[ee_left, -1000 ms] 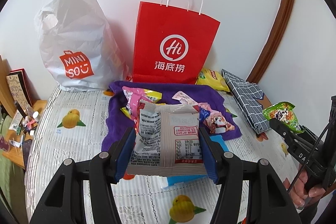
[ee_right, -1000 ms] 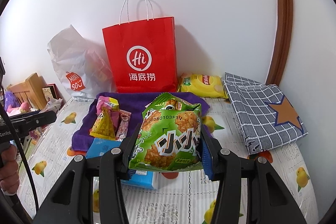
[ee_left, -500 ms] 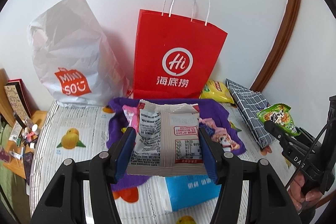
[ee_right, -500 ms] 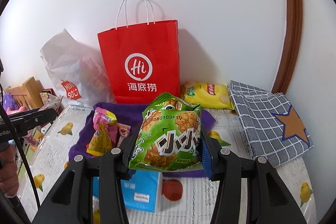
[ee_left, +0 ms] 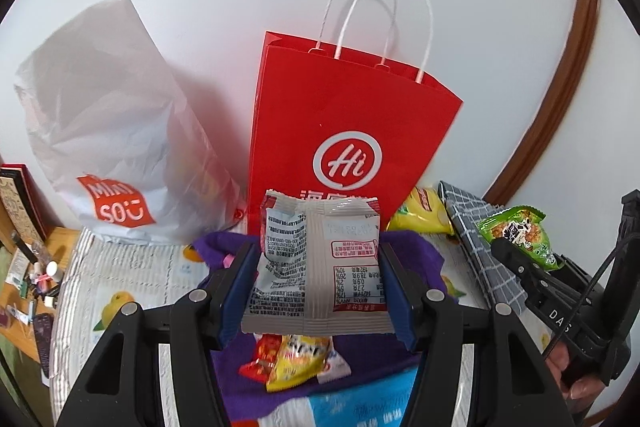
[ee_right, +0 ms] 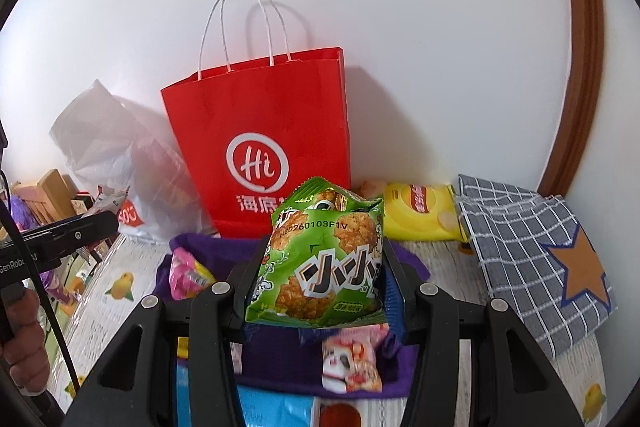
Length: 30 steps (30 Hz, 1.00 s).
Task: Organize snacks
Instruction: 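Carry both held snacks up over the purple towel, then lower both held snacks onto the purple towel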
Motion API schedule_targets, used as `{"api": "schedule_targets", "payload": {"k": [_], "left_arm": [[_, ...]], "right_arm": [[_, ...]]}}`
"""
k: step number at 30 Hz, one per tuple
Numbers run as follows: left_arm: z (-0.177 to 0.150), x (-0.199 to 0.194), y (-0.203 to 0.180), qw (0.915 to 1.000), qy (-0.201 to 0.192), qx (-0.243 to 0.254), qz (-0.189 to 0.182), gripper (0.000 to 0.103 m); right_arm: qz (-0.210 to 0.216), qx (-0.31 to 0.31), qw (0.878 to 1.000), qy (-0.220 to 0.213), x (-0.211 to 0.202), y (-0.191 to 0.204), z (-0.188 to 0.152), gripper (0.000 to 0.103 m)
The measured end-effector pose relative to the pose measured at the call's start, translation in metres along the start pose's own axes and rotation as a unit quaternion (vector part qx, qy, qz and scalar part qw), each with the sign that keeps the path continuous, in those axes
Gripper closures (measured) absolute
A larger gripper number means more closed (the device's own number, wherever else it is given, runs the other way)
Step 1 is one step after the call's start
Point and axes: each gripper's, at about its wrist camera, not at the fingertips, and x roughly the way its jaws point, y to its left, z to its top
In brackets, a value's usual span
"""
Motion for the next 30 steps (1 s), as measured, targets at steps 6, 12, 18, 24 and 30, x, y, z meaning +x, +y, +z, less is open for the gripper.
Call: {"api": "schedule_targets", "payload": {"k": [6, 12, 18, 24, 30], "left_arm": [[0.007, 0.027, 0.014, 0.9996, 0.007, 0.002, 0.027, 0.046], [0.007, 0.037, 0.040, 0.9987, 0.010, -0.021, 0.045, 0.046], [0.007, 0.047, 0.068, 0.9964, 0.023, -0.062, 0.053, 0.046], [0.007, 0.049, 0.079, 0.9952, 0.027, -0.079, 0.051, 0.045], [0.007, 0.054, 0.073, 0.9955, 0.034, -0.071, 0.052, 0.045]], "right_arm": [[0.015, 0.003, 1.000, -0.001, 0.026, -0.001, 0.009, 0.054], [0.017, 0.001, 0.999, 0.046, 0.071, -0.005, -0.005, 0.054], [0.010, -0.001, 0.997, 0.078, 0.091, -0.018, -0.017, 0.054], [0.003, -0.008, 0.995, 0.095, 0.099, -0.024, -0.023, 0.054], [0.008, -0.018, 0.994, 0.107, 0.105, -0.020, -0.025, 0.054]]}}
